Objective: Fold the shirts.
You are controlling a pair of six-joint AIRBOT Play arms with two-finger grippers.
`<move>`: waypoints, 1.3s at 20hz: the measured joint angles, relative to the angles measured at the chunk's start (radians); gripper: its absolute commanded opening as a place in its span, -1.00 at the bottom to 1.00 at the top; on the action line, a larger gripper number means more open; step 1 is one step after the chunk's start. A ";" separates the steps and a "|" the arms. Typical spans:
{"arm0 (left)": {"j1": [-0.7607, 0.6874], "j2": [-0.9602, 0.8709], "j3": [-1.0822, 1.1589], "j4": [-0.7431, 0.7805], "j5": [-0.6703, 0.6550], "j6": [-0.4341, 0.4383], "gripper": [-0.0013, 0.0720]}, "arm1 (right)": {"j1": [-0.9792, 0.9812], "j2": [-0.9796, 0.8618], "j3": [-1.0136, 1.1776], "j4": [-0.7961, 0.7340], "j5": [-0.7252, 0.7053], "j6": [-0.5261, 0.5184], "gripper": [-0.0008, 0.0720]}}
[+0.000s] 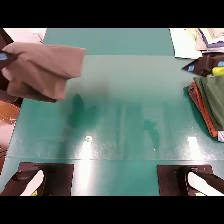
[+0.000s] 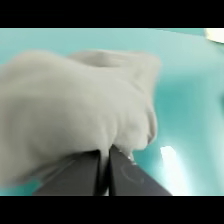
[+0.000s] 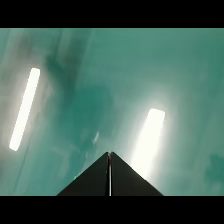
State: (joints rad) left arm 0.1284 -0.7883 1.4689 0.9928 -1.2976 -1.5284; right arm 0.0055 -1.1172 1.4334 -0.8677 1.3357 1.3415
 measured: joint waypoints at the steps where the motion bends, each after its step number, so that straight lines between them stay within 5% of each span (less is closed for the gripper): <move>1: -0.059 -0.019 0.014 -0.007 0.006 0.002 -0.90 | 0.000 0.000 0.035 0.002 -0.016 0.000 -0.92; 8: -0.445 -0.303 0.045 0.002 0.023 0.013 -0.88 | 0.000 0.001 0.219 0.004 -0.072 0.000 -0.92; 9: -0.496 -0.361 0.046 0.002 0.026 0.026 -0.25 | 0.000 0.001 0.229 0.004 -0.072 0.000 -0.92; 10: -0.539 -0.415 0.047 0.002 0.026 0.036 0.75 | 0.000 0.001 0.234 0.004 -0.071 0.000 -0.92; 11: -0.583 -0.472 0.047 0.001 0.029 0.046 0.97 | 0.000 0.001 0.236 0.003 -0.066 0.000 -0.92; 16: -0.662 -0.637 0.050 0.039 0.040 0.091 0.97 | 0.000 0.001 0.206 0.003 -0.046 0.001 -0.92; 26: -0.394 -0.834 0.051 0.138 0.182 0.115 0.97 | 0.000 0.001 0.039 0.003 -0.034 0.002 -0.92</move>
State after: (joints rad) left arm -0.2657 -1.6218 1.5196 1.1309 -1.1160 -1.4136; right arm 0.0055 -1.1164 1.4719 -0.8650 1.3018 1.3437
